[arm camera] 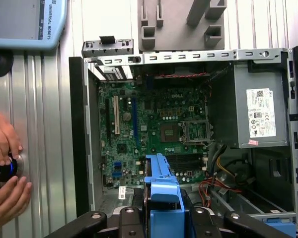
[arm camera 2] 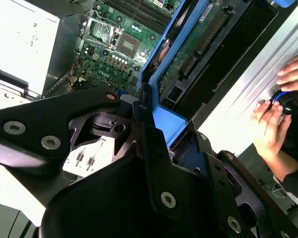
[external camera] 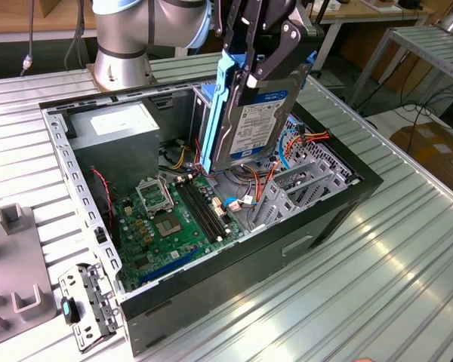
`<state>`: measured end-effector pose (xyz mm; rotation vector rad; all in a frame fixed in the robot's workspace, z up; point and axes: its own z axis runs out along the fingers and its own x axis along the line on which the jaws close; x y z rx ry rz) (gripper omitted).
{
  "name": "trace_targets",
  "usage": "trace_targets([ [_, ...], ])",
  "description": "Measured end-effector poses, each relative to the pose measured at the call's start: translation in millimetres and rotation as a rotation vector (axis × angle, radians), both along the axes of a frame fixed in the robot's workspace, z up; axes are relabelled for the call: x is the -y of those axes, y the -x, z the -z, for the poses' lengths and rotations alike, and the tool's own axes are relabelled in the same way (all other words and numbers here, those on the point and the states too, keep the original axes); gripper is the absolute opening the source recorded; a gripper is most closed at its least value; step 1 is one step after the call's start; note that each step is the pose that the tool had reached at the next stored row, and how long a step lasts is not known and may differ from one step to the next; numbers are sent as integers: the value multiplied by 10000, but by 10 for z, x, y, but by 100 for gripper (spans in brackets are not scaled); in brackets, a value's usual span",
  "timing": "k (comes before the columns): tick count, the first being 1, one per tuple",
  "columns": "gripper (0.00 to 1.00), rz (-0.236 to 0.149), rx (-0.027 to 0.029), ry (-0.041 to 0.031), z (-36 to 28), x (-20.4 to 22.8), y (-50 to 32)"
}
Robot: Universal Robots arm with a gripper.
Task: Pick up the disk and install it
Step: 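Insert the disk into the insertion slot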
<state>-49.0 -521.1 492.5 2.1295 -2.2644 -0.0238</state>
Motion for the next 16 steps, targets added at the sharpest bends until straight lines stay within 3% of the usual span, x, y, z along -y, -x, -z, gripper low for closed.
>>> trace_targets([
  [7,37,0,0,1,15,4,-364],
  [10,37,-70,0,0,66,78,-414],
  [15,37,-248,1,-1,118,92,-690],
  [16,37,-276,0,1,124,103,-715],
])
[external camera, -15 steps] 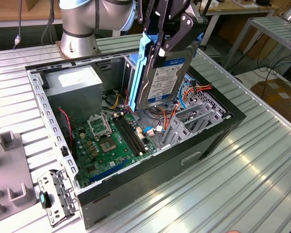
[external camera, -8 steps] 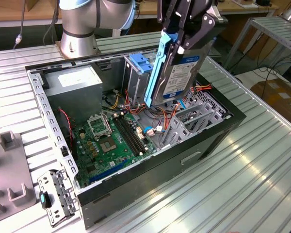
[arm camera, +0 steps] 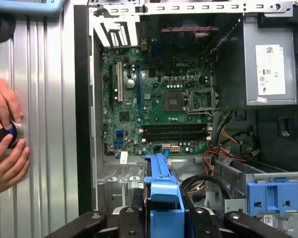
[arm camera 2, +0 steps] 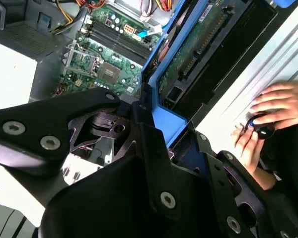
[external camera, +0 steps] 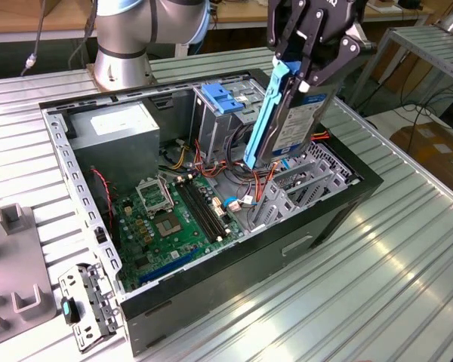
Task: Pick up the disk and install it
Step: 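Insert the disk into the insertion slot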
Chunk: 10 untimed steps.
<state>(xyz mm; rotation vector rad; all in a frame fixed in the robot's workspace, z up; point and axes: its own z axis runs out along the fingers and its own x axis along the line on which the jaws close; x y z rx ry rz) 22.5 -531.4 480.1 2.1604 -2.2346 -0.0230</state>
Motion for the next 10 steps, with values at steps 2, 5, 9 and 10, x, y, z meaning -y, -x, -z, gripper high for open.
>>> trace_targets([
  [2,37,-33,0,-1,17,53,-16],
  [5,37,-100,1,-1,57,159,-61],
  [9,37,-175,1,-2,104,196,-188],
  [10,37,-208,0,-1,120,202,-229],
])
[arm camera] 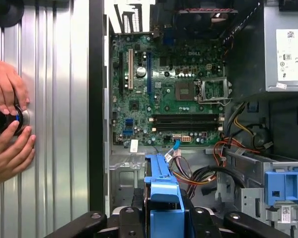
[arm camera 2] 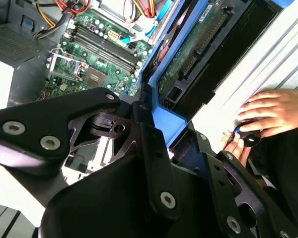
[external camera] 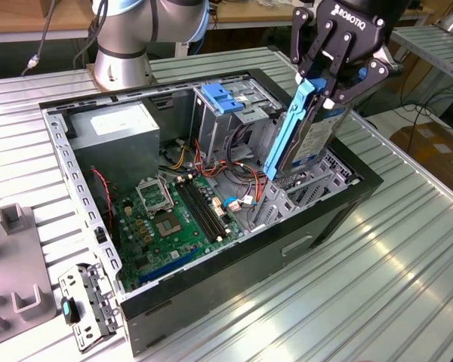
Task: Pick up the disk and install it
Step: 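Insert the disk into the insertion slot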
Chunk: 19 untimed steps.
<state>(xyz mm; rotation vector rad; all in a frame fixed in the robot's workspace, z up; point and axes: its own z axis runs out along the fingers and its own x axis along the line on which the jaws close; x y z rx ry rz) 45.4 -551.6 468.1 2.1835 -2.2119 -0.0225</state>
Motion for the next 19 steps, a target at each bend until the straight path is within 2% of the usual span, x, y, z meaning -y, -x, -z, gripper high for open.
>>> trace_targets([
  [6,37,-141,0,-1,70,30,-173],
  [9,37,-143,0,-1,101,54,-202],
  [12,37,-141,0,1,166,74,-232],
  [19,37,-142,0,0,227,75,-234],
])
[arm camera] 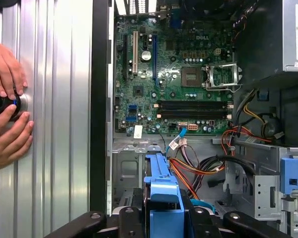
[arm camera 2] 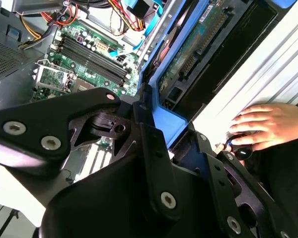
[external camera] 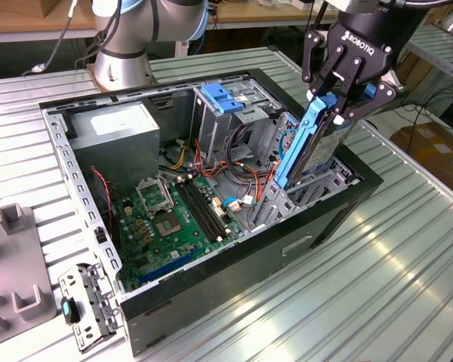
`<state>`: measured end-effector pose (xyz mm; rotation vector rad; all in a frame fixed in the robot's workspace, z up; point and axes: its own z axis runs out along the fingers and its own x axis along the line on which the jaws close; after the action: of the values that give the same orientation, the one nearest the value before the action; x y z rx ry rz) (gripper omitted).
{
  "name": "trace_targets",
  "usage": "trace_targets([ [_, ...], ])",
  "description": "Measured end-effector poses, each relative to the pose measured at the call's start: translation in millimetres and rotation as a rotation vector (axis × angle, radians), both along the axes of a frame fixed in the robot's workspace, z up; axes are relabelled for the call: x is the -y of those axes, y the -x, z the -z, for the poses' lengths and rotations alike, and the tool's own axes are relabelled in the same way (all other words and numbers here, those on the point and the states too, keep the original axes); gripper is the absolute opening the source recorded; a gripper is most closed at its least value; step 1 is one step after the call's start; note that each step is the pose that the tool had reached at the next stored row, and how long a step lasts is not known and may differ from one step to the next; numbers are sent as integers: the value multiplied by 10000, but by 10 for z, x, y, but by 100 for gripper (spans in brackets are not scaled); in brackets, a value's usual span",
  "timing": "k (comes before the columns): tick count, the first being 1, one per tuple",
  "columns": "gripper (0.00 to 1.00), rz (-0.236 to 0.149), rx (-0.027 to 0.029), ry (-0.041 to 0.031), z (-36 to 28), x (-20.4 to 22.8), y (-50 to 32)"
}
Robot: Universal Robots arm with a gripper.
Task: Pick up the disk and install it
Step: 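Insert the disk into the insertion slot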
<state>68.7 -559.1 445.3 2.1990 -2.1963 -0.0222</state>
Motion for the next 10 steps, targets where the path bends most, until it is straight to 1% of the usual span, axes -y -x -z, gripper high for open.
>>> trace_targets([
  [4,37,0,0,1,26,0,0],
  [10,37,0,0,1,30,0,0],
])
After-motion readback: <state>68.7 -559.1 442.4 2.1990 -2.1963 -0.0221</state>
